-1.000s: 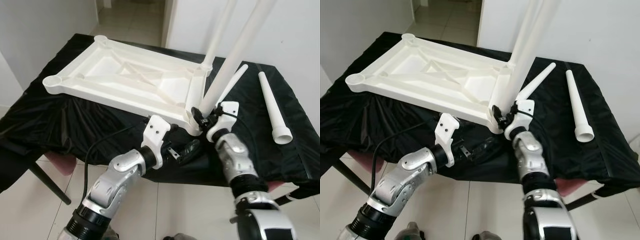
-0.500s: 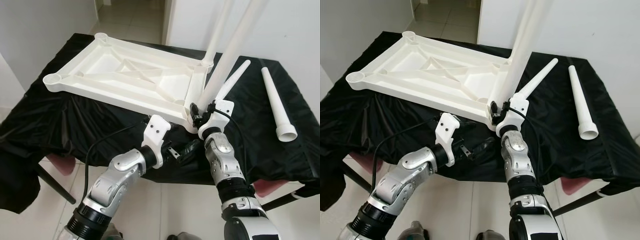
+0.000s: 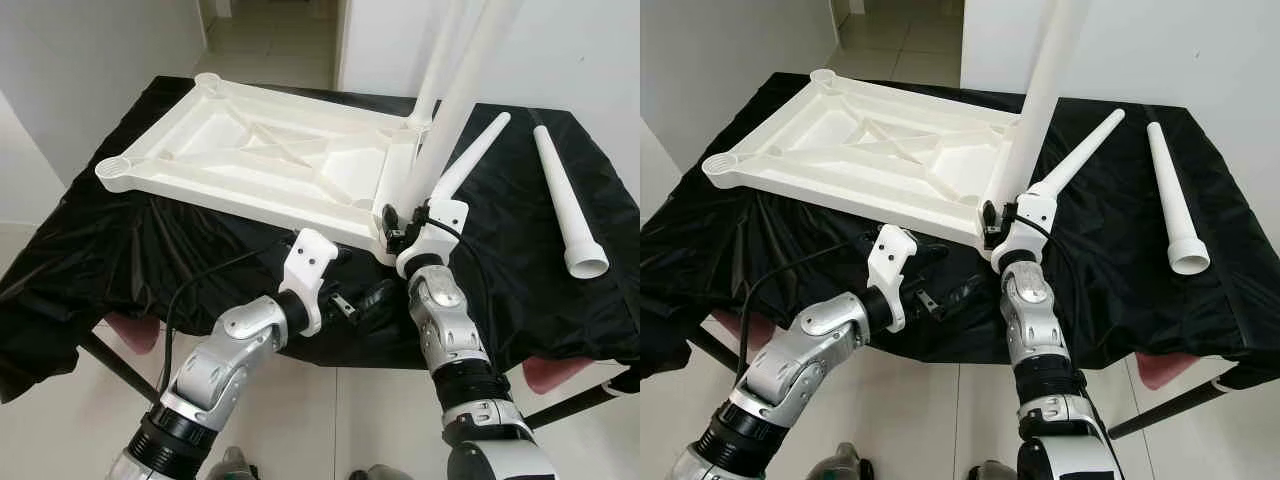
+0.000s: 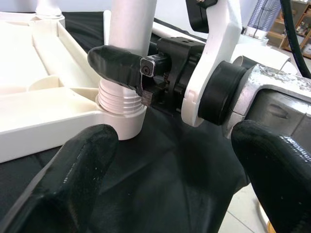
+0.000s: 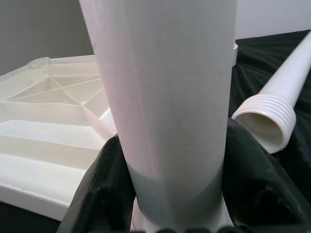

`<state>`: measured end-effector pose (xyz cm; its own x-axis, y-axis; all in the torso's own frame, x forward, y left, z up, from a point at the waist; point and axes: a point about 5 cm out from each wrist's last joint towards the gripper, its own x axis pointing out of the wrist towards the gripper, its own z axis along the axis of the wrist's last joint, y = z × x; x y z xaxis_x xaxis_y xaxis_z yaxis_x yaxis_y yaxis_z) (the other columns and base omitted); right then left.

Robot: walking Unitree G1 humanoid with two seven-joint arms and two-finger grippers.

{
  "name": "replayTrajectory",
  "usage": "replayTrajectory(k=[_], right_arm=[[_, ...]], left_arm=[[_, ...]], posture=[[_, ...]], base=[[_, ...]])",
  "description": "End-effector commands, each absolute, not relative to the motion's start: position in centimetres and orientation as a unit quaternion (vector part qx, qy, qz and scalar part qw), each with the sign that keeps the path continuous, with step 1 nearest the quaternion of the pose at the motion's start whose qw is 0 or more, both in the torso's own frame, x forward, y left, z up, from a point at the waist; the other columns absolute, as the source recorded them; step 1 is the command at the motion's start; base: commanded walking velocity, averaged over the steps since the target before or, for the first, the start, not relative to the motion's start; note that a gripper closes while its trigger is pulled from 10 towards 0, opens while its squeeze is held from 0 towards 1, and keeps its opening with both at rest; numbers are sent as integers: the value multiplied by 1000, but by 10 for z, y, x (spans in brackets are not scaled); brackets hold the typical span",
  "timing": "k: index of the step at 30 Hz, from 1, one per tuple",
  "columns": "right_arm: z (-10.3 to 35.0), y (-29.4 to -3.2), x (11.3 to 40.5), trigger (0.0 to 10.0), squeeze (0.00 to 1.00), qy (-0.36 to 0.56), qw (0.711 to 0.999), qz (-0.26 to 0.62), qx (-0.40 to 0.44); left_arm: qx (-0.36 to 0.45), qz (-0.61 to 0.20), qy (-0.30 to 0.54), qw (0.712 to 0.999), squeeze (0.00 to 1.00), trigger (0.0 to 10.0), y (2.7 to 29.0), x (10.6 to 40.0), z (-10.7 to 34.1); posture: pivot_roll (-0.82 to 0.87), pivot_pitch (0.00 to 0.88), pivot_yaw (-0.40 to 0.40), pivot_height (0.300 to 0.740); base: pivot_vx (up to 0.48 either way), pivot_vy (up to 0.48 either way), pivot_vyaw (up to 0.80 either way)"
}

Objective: Building children table

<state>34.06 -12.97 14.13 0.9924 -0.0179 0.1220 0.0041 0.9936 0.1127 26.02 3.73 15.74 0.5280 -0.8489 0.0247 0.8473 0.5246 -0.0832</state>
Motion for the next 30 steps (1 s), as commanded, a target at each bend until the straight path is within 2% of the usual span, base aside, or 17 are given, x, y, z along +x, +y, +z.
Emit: replayTrajectory(k=[1, 8, 9, 19, 20, 21, 25, 30], right_arm=[[136, -138, 338, 10000, 0, -51, 994, -43, 86], [135, -134, 335, 10000, 0, -45, 995, -51, 79], [136, -133, 335, 10000, 1000, -47, 995, -46, 79], [142, -138, 334, 10000, 1000, -64, 995, -15, 77], [144, -140, 334, 10000, 200, -65, 995, -4, 80], [146, -142, 334, 10000, 0, -70, 994, 18, 81], [148, -143, 334, 10000, 0, -74, 993, 34, 82], [156, -165, 342, 10000, 0, -78, 988, 124, 54]], left_arm=[[-44, -522, 3, 852, 0, 10000, 36, 258, 162], [-46, -519, 1, 854, 0, 10000, 35, 259, 162], [-46, -518, 1, 854, 0, 10000, 35, 259, 162], [-46, -512, -1, 858, 0, 10000, 36, 259, 163], [-47, -511, -1, 858, 0, 10000, 36, 259, 163], [-47, -510, -2, 859, 0, 10000, 36, 260, 163], [-47, -510, -2, 859, 0, 10000, 36, 260, 163], [-46, -508, -5, 860, 0, 10000, 36, 260, 163]], posture=[[23, 1, 32, 740], [32, 0, 18, 740], [36, 0, 13, 740], [42, 0, -6, 740], [42, 0, -9, 740], [42, 0, -9, 740], [42, 0, -9, 740], [48, 0, -18, 740]], base=[[0, 0, 0], [0, 0, 0], [0, 0, 0], [0, 0, 0], [0, 0, 0], [0, 0, 0], [0, 0, 0], [0, 0, 0]])
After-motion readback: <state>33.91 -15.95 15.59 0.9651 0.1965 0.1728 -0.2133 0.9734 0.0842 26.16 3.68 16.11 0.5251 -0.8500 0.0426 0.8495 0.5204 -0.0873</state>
